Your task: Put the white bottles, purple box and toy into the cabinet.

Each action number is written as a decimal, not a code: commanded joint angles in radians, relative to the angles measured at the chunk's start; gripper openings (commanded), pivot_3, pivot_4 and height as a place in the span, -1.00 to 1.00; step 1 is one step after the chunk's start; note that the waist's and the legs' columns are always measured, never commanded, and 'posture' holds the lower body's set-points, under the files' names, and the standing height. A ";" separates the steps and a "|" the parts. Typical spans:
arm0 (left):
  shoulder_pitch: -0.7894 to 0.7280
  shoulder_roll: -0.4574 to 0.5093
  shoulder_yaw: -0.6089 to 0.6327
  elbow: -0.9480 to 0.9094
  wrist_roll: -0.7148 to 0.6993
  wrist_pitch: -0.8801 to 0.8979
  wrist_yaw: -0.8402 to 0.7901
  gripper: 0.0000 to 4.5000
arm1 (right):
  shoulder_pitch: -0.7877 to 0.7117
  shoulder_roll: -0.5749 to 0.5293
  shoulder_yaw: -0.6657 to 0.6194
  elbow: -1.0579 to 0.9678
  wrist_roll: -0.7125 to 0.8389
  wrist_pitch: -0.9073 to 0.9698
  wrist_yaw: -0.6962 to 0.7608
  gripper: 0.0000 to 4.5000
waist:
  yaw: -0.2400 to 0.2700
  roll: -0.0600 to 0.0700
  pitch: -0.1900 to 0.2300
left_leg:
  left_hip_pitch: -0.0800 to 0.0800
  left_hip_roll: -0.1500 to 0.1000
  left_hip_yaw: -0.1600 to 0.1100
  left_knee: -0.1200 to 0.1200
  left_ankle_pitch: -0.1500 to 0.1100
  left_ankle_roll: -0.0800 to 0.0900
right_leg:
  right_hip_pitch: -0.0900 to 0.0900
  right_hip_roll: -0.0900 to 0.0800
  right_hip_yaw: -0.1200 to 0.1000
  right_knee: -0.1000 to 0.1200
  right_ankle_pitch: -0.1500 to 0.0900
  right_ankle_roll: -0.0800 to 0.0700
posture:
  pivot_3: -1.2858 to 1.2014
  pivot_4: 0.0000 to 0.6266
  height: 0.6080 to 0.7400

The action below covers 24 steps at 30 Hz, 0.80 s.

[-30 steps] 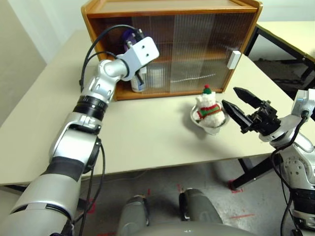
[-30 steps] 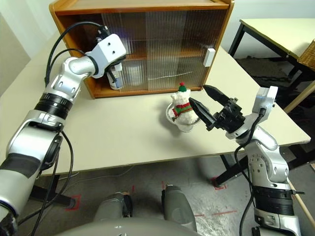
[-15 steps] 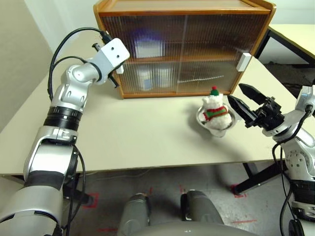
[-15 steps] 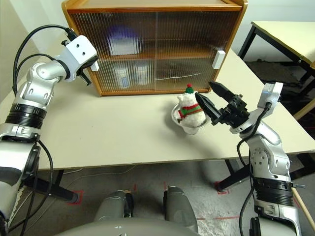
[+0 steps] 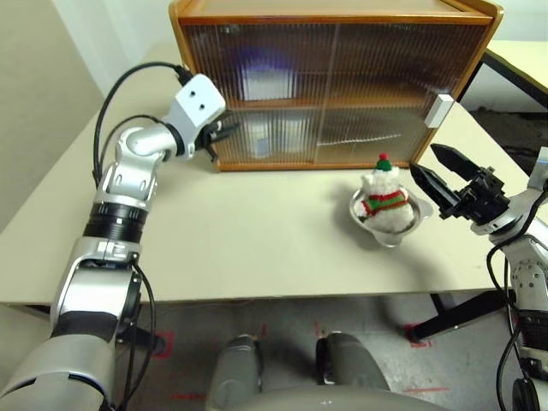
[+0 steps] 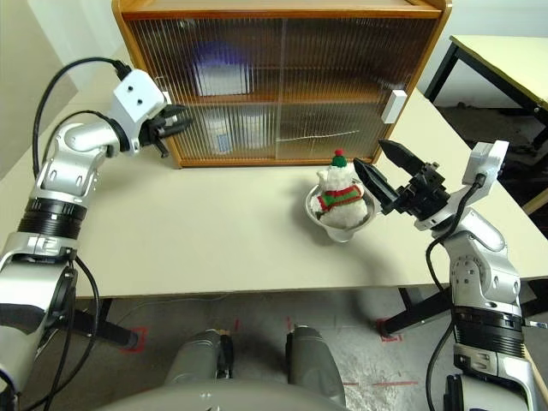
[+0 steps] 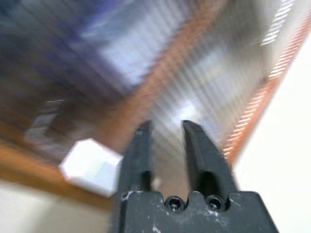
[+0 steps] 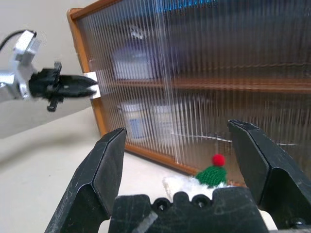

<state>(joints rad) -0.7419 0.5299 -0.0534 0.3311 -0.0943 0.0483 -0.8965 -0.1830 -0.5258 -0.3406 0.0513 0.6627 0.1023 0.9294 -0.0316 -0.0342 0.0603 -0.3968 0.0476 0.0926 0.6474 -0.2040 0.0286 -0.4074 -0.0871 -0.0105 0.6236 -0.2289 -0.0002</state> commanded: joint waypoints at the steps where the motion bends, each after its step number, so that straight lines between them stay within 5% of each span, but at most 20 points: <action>1: 0.041 -0.024 0.058 -0.106 -0.184 0.025 -0.112 0.27 | -0.019 -0.027 -0.031 0.039 -0.013 0.002 -0.010 1.00 | -0.001 -0.001 0.000 | 0.000 0.000 0.001 0.001 0.000 0.000 | 0.000 0.000 0.001 0.000 -0.001 0.002 | 0.05 -1.00 1.00; 5: 0.112 -0.031 0.106 -0.179 -0.359 0.155 -0.200 0.97 | -0.045 -0.044 -0.052 0.094 -0.043 -0.011 -0.051 0.41 | -0.005 -0.001 -0.001 | -0.001 -0.001 0.003 0.001 0.000 0.000 | 0.000 0.000 0.003 -0.002 0.004 0.015 | 0.05 -1.00 1.00; 11: 0.260 -0.020 0.160 -0.246 -0.522 0.281 -0.289 1.00 | -0.132 -0.067 -0.078 0.218 -0.099 -0.033 -0.145 -0.64 | -0.006 -0.001 -0.001 | 0.001 -0.002 0.002 0.000 0.000 0.000 | 0.000 0.002 0.003 -0.002 0.004 0.015 | 0.07 -1.00 1.00; 13: 0.289 -0.020 0.161 -0.252 -0.509 0.233 -0.305 1.00 | -0.163 -0.060 -0.088 0.248 -0.106 -0.033 -0.179 -0.97 | -0.004 -0.001 0.000 | 0.001 -0.002 0.002 0.000 0.000 0.000 | 0.000 0.002 0.003 -0.002 -0.002 0.004 | 0.07 -1.00 1.00; 24: 0.370 -0.048 0.143 -0.331 -0.500 0.176 -0.283 1.00 | -0.198 -0.059 -0.111 0.324 -0.157 -0.066 -0.305 -0.99 | -0.007 -0.001 -0.001 | 0.001 -0.001 0.004 0.001 0.000 0.000 | 0.001 0.000 0.006 -0.002 -0.003 0.001 | 0.01 -1.00 1.00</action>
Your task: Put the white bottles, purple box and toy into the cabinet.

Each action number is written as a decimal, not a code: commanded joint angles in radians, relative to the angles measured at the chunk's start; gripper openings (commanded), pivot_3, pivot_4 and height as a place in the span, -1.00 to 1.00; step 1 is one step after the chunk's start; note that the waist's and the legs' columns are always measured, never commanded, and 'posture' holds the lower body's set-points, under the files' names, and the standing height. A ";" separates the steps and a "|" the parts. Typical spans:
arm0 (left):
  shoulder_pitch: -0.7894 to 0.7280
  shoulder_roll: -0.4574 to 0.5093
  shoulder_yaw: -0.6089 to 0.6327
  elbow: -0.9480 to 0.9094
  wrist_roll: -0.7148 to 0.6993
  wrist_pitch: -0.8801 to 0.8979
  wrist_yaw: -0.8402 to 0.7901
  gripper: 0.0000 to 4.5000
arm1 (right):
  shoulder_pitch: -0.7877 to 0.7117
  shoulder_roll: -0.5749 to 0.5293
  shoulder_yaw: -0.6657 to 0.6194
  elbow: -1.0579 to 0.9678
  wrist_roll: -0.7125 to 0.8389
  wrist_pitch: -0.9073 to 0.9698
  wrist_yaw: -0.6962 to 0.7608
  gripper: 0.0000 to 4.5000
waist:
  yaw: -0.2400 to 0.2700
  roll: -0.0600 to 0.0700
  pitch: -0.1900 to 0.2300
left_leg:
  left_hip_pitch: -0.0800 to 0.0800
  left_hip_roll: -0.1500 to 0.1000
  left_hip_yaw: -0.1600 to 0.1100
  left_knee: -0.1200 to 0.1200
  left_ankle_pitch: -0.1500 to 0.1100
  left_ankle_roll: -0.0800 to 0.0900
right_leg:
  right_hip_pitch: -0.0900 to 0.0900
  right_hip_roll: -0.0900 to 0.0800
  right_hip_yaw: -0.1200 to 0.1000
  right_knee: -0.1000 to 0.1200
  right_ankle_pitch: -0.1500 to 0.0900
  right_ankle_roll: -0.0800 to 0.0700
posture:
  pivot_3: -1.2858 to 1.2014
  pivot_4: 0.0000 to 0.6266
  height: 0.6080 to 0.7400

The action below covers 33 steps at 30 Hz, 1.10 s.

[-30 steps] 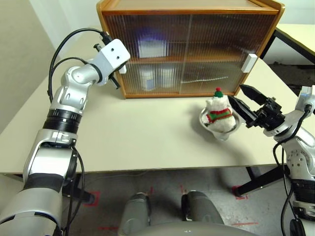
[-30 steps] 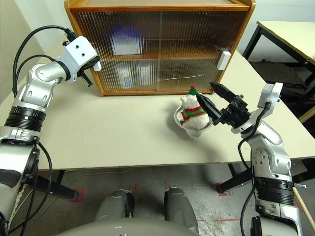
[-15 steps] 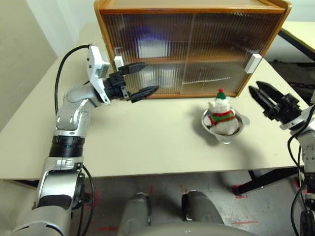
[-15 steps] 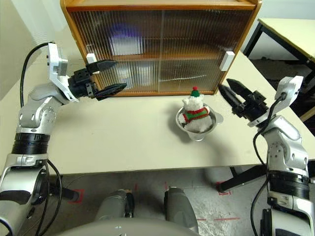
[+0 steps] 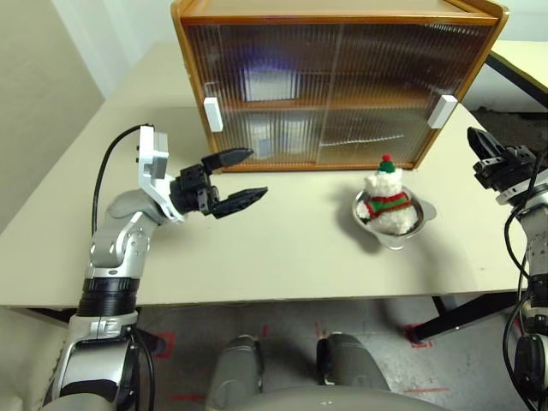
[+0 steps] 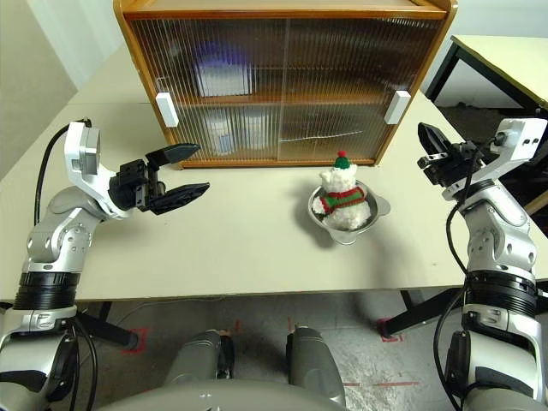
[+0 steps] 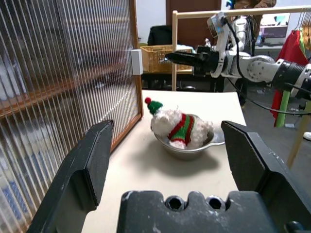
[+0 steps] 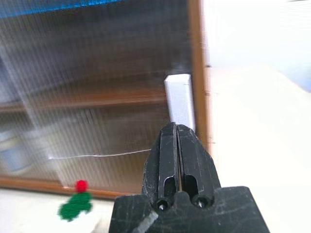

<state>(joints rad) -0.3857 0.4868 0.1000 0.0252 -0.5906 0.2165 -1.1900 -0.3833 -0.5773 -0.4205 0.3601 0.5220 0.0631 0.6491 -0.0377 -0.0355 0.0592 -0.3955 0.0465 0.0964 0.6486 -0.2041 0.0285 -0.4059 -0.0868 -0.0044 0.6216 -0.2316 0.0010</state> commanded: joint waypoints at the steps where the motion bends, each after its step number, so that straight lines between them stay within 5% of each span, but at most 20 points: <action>1: 0.015 -0.008 -0.012 -0.027 -0.006 0.012 0.015 1.00 | 0.006 -0.008 -0.040 0.013 -0.014 -0.025 -0.036 -0.99 | -0.002 0.000 0.000 | 0.000 0.000 0.000 0.000 0.000 0.000 | 0.000 0.000 0.000 0.000 0.000 0.000 | 0.01 -1.00 1.00; 33: 0.043 0.042 -0.024 -0.073 0.030 0.059 0.083 1.00 | -0.282 -0.013 0.095 0.297 -0.232 -0.070 -0.114 -0.99 | 0.004 0.001 0.000 | 0.002 0.000 0.001 -0.001 0.000 0.000 | 0.000 0.001 0.003 0.001 0.000 0.000 | 0.11 -1.00 1.00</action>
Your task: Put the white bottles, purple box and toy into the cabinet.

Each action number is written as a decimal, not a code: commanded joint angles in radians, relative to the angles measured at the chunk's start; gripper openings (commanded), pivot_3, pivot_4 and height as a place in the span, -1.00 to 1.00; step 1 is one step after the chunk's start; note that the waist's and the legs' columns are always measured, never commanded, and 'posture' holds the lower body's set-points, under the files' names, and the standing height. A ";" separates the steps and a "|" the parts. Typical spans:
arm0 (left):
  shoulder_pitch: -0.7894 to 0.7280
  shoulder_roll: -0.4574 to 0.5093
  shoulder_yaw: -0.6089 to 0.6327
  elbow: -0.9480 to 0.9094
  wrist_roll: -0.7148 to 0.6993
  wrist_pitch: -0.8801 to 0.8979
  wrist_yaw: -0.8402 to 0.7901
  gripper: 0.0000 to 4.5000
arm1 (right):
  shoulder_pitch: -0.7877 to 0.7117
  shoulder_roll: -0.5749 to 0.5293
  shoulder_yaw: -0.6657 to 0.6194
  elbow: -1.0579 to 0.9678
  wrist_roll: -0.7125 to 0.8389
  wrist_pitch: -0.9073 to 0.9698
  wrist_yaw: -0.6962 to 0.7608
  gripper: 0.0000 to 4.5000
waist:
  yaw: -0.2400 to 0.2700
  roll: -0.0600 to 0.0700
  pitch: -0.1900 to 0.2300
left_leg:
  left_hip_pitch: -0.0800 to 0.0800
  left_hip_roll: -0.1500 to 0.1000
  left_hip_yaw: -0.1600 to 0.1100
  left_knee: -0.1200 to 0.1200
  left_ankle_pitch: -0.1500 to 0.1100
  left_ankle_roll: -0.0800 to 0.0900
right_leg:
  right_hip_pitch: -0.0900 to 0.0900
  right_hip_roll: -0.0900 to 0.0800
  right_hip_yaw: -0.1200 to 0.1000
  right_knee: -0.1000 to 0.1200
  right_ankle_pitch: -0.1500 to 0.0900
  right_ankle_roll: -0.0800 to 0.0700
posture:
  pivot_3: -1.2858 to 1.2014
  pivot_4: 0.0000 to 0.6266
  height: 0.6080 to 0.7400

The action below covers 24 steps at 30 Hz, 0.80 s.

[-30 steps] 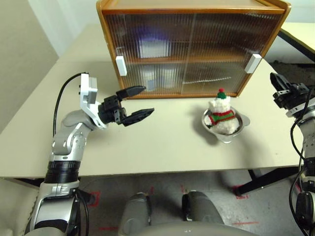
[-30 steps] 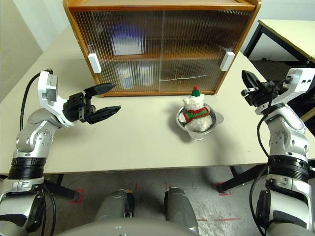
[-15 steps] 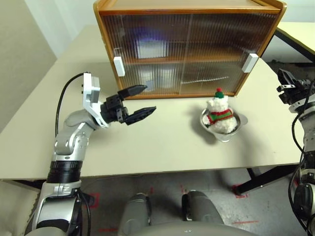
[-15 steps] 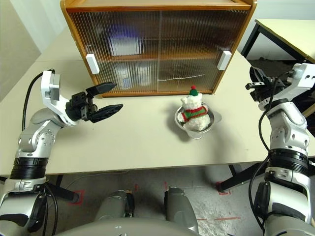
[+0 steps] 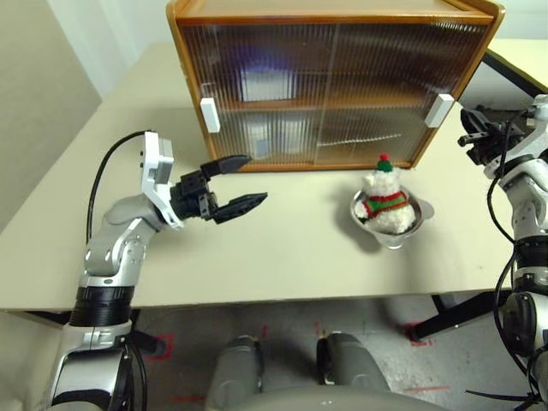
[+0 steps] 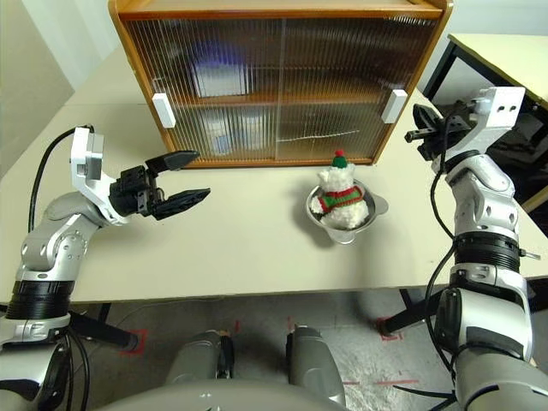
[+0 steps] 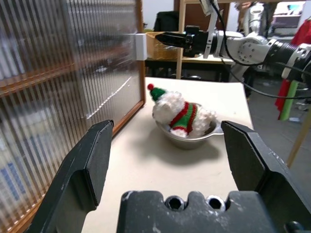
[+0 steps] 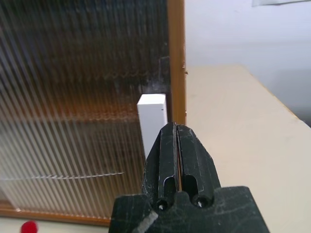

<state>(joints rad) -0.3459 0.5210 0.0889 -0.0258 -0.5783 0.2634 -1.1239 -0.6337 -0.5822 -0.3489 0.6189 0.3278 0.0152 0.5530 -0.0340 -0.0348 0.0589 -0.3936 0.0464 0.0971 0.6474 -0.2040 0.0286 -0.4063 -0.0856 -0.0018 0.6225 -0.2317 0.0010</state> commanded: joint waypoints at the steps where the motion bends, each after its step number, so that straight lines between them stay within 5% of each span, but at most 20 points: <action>1: 0.008 0.012 -0.013 -0.025 0.018 0.011 0.018 1.00 | -0.041 -0.009 0.030 0.052 -0.048 -0.019 -0.027 -0.99 | 0.000 0.000 0.000 | 0.000 0.000 0.000 0.000 0.000 0.000 | 0.000 0.000 0.000 0.000 0.000 0.000 | 0.11 -0.99 1.00; 24: 0.052 0.031 0.008 -0.054 0.011 0.010 0.045 1.00 | -0.176 0.025 0.074 0.216 -0.099 -0.037 -0.010 -0.99 | 0.001 0.000 0.000 | 0.000 0.000 0.001 -0.001 0.000 0.000 | -0.001 0.000 0.001 0.000 0.000 0.000 | 0.15 -0.98 1.00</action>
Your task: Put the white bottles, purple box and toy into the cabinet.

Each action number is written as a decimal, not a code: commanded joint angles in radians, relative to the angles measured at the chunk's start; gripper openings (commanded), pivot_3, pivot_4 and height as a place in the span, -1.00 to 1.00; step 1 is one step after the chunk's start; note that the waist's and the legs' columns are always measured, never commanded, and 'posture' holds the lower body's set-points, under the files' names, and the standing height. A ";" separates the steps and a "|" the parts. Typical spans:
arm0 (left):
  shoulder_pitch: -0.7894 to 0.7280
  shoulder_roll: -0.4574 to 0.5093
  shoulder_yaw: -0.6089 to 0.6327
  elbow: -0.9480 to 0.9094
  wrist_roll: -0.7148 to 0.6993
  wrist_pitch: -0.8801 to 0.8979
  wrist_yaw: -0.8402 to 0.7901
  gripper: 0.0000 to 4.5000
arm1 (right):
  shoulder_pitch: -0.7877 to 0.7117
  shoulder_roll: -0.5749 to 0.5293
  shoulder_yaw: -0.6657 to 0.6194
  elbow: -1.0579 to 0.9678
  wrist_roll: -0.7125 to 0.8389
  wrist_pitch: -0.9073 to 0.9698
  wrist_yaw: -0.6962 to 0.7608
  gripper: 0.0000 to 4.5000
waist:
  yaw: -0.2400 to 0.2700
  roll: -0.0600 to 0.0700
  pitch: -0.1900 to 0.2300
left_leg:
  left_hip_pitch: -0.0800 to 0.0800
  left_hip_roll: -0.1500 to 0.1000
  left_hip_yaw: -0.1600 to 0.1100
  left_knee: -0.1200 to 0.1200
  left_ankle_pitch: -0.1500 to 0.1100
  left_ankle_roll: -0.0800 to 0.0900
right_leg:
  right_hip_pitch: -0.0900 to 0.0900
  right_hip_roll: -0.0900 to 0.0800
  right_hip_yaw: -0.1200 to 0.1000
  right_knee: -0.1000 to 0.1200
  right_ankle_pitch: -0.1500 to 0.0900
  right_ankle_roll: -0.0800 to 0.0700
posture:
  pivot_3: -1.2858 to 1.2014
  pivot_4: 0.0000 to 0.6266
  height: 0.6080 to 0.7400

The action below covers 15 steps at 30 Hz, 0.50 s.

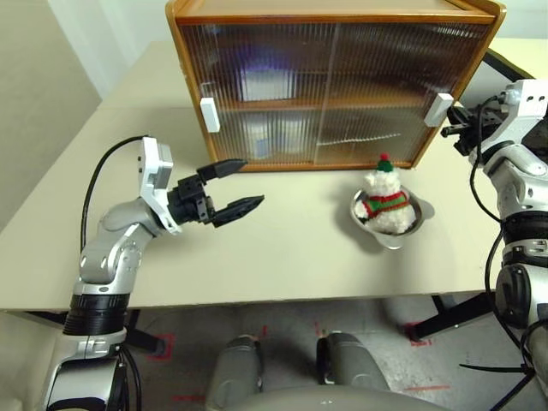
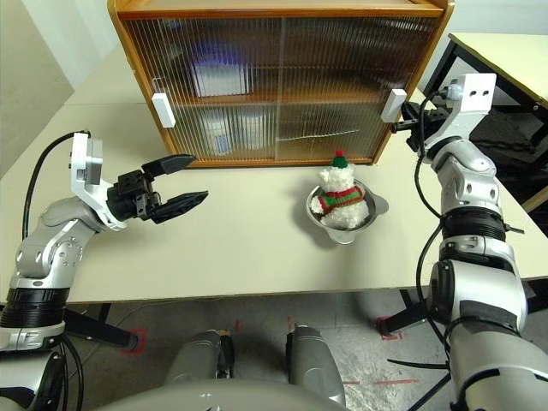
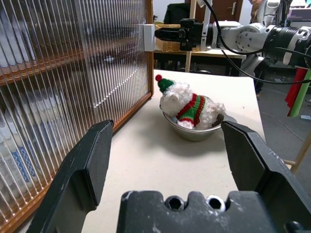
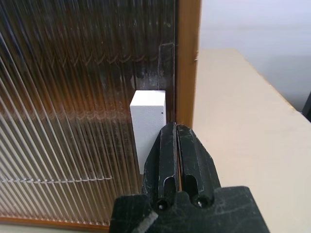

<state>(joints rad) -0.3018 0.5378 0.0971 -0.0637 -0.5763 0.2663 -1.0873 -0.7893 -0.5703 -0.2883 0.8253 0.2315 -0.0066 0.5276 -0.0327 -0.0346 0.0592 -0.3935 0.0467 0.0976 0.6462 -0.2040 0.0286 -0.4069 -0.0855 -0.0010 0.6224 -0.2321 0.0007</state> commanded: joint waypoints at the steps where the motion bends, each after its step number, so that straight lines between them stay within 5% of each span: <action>1: 0.008 0.015 0.000 -0.017 0.010 0.009 0.012 1.00 | -0.022 0.017 0.016 0.009 -0.003 -0.016 0.019 -0.99 | -0.001 0.000 0.000 | 0.000 0.000 0.000 0.000 0.000 0.000 | 0.000 0.000 0.000 0.000 0.000 0.000 | 0.15 -0.97 1.00; 15: 0.004 0.031 0.003 0.002 0.014 0.015 0.037 1.00 | -0.058 0.109 0.040 0.010 0.004 -0.022 0.061 -0.99 | 0.001 0.002 0.001 | 0.000 0.001 0.000 -0.001 0.000 0.000 | -0.001 0.000 0.000 0.000 0.000 0.000 | 0.15 -0.96 1.00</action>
<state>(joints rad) -0.3008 0.5585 0.0980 -0.0634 -0.5758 0.2737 -1.0566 -0.8233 -0.4723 -0.2561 0.8257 0.2319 -0.0090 0.5764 -0.0320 -0.0330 0.0604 -0.3931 0.0472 0.0979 0.6452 -0.2041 0.0285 -0.4077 -0.0851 -0.0006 0.6228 -0.2322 0.0006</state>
